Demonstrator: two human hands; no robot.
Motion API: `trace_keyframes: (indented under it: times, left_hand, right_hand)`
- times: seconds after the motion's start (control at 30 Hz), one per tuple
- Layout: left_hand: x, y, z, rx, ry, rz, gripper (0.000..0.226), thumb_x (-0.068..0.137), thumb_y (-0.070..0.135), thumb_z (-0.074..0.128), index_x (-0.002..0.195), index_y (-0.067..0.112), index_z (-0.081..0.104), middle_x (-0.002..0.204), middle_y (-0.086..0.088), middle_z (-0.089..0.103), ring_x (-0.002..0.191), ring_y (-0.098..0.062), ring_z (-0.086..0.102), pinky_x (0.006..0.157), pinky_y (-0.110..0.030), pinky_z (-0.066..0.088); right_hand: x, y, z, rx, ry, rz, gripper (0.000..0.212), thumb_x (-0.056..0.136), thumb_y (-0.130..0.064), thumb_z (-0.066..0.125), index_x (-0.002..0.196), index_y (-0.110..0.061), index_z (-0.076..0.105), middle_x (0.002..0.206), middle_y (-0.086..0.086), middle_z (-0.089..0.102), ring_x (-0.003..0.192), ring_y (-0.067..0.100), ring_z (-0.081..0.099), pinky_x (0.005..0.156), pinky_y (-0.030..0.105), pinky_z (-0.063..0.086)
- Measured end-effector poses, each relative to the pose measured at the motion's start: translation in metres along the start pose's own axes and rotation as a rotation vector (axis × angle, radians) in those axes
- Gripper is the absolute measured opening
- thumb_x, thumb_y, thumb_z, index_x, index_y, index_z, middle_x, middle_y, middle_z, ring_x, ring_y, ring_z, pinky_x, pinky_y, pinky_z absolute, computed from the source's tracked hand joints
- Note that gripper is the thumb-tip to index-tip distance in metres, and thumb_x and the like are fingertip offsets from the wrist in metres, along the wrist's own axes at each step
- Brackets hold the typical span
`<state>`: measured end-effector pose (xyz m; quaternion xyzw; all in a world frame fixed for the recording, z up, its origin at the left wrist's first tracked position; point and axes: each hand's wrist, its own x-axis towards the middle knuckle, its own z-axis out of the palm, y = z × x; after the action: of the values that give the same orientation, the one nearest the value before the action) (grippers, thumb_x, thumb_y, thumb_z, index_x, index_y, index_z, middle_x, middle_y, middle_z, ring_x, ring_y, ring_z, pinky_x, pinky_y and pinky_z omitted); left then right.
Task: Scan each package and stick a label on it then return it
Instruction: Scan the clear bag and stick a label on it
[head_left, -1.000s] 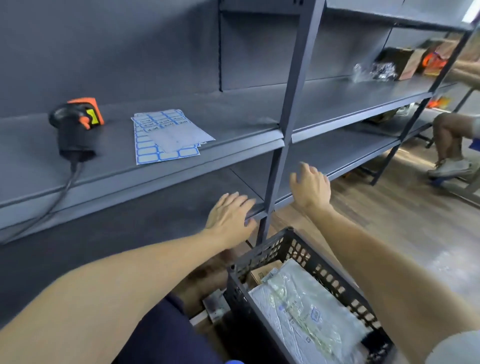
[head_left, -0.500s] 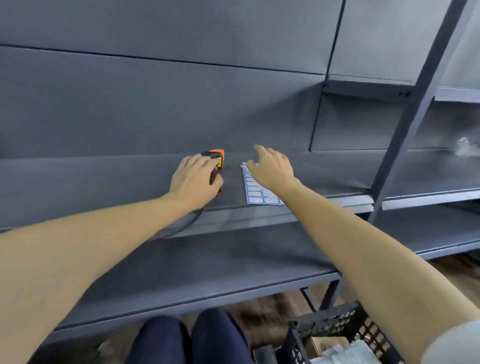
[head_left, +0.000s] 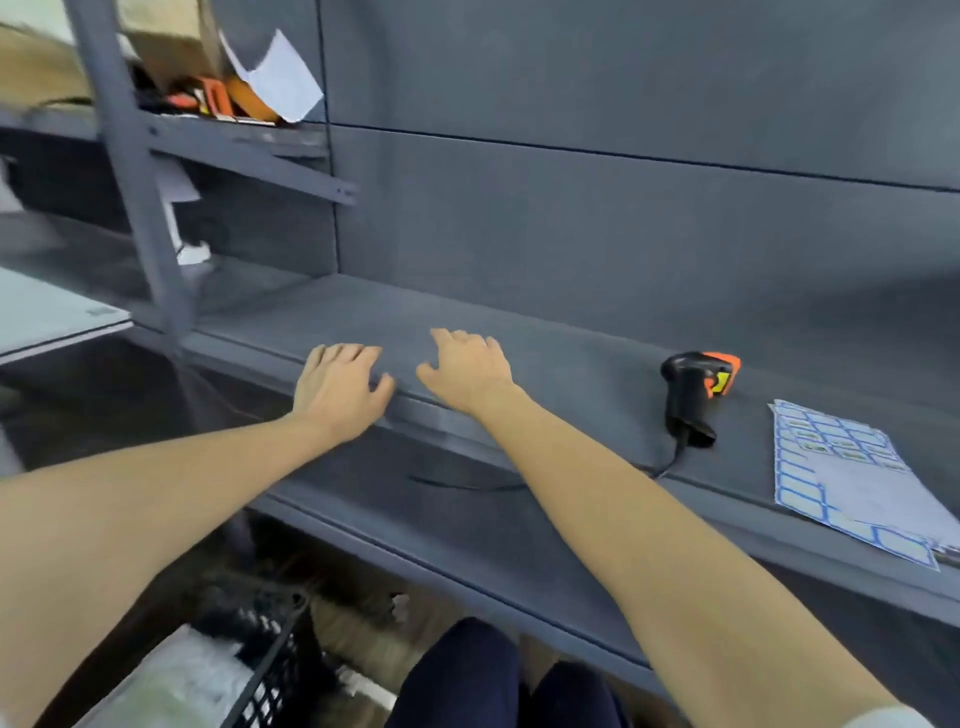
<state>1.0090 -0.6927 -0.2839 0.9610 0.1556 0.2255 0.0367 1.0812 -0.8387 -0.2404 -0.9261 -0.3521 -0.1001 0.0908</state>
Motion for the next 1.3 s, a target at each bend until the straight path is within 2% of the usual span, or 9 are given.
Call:
trace_keyframes:
  times: [0.3,0.57,0.7,0.9,1.13,1.3]
  left_hand:
    - [-0.076,-0.121,-0.001,0.099,-0.038,-0.316,0.047,0.094,0.036,0.045,0.135,0.013,0.052,0.136,-0.009,0.055,0.127,-0.029,0.046,0.11,-0.039,0.028]
    - [-0.147,-0.209,0.057,0.096,-0.168,-0.494,0.046,0.094,0.035,0.045,0.133,0.013,0.053,0.13,-0.01,0.058,0.123,-0.03,0.049,0.106,-0.04,0.032]
    - [-0.201,-0.234,0.108,0.037,-0.265,-0.585,0.043,0.092,0.037,0.046,0.127,0.016,0.057,0.125,-0.008,0.062,0.117,-0.028,0.053,0.101,-0.038,0.035]
    - [-0.276,-0.261,0.178,-0.024,-0.431,-0.747,0.05,0.093,0.041,0.043,0.137,0.017,0.049,0.136,-0.003,0.054,0.124,-0.023,0.048,0.104,-0.034,0.029]
    - [-0.344,-0.28,0.227,-0.055,-0.543,-0.889,0.051,0.097,0.043,0.036,0.141,0.019,0.042,0.141,0.001,0.049,0.128,-0.02,0.043,0.108,-0.032,0.024]
    - [-0.374,-0.285,0.256,-0.083,-0.618,-0.992,0.052,0.098,0.043,0.035,0.144,0.019,0.039,0.145,0.0,0.045,0.132,-0.02,0.04,0.112,-0.034,0.022]
  right_hand:
    - [0.017,-0.125,0.074,0.168,-0.091,-0.304,0.04,0.094,-0.027,0.044,0.129,-0.007,0.049,0.128,0.015,0.055,0.117,0.034,0.051,0.094,0.039,0.04]
    - [-0.006,-0.202,0.188,0.202,-0.32,-0.386,0.039,0.093,-0.027,0.045,0.128,-0.009,0.05,0.123,0.013,0.057,0.112,0.034,0.052,0.088,0.041,0.041]
    - [-0.031,-0.228,0.254,0.165,-0.495,-0.412,0.04,0.094,-0.029,0.045,0.129,-0.009,0.049,0.127,0.014,0.055,0.116,0.033,0.051,0.094,0.041,0.04]
    - [-0.065,-0.266,0.338,0.1,-0.735,-0.472,0.044,0.094,-0.031,0.046,0.134,-0.01,0.045,0.134,0.013,0.051,0.123,0.031,0.047,0.1,0.04,0.035]
    - [-0.087,-0.289,0.407,0.021,-0.912,-0.493,0.048,0.096,-0.032,0.043,0.139,-0.01,0.039,0.138,0.013,0.047,0.129,0.031,0.041,0.108,0.041,0.03]
    - [-0.095,-0.294,0.443,0.004,-0.981,-0.477,0.051,0.093,-0.028,0.043,0.141,-0.011,0.037,0.138,0.013,0.047,0.129,0.03,0.041,0.108,0.04,0.029]
